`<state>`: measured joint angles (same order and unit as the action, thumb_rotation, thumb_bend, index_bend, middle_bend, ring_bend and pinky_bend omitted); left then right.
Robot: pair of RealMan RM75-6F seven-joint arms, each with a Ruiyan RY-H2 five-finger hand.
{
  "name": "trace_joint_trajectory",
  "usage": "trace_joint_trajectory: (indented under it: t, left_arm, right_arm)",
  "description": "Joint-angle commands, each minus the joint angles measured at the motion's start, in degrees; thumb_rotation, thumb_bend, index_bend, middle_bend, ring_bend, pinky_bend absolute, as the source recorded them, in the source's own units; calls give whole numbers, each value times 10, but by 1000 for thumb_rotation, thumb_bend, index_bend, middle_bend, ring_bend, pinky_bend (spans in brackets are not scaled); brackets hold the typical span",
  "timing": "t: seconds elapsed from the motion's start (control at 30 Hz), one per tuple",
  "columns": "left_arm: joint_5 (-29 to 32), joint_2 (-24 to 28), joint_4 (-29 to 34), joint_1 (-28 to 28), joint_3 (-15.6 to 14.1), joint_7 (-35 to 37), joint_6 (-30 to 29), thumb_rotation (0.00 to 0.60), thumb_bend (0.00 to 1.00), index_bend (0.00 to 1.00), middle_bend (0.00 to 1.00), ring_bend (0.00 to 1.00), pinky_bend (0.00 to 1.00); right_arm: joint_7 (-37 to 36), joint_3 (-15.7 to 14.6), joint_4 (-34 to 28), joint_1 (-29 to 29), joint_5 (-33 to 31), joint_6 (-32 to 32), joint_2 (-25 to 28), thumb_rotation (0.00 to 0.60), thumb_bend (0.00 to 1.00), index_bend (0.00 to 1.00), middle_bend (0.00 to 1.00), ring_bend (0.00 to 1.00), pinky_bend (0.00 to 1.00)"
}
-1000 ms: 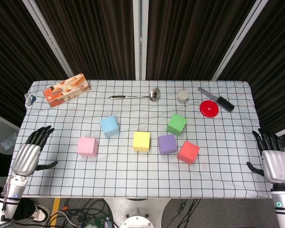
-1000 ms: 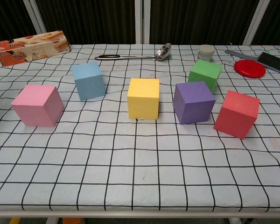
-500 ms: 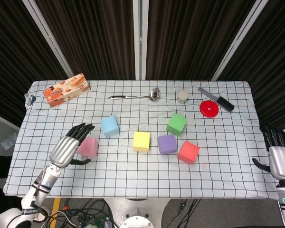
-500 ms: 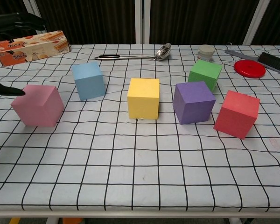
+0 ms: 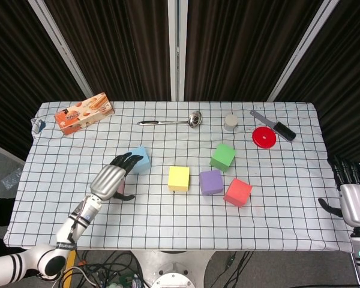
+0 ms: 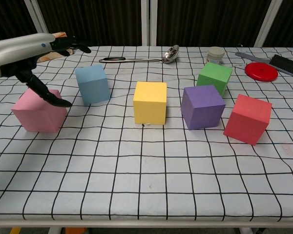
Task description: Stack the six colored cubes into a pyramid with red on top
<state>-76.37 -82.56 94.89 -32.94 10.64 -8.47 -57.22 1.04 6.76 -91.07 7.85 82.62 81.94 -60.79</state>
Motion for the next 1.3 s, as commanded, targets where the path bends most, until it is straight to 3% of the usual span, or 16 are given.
trace_joint_trajectory:
  t: [0.03, 0.73, 0.97, 1.1, 1.3]
  left_arm:
    - [19, -19, -30, -16, 7, -11, 11, 600, 0, 5, 82, 0, 104]
    - [192, -127, -219, -114, 67, -12, 99, 600, 0, 5, 110, 0, 97]
    - [233, -159, -259, -127, 77, -51, 65, 600, 3, 10, 287, 0, 100]
    - [245, -165, -263, -128, 76, -69, 52, 600, 79, 28, 409, 34, 126]
    - [203, -142, -197, -114, 65, -44, 30, 600, 162, 56, 488, 79, 151]
  right_arm:
    - [0, 1, -5, -2, 8, 10, 4, 600, 101, 0, 0, 0, 0]
    - [-7, 7, 10, -1, -7, 9, -2, 600, 109, 0, 0, 0, 0]
    - [-13, 9, 18, 0, -13, 4, -5, 600, 123, 0, 0, 0, 0]
    - [-12, 8, 21, 4, -12, -2, -6, 600, 128, 0, 0, 0, 0]
    - [-12, 11, 28, 12, -16, -13, -6, 600, 131, 0, 0, 0, 0]
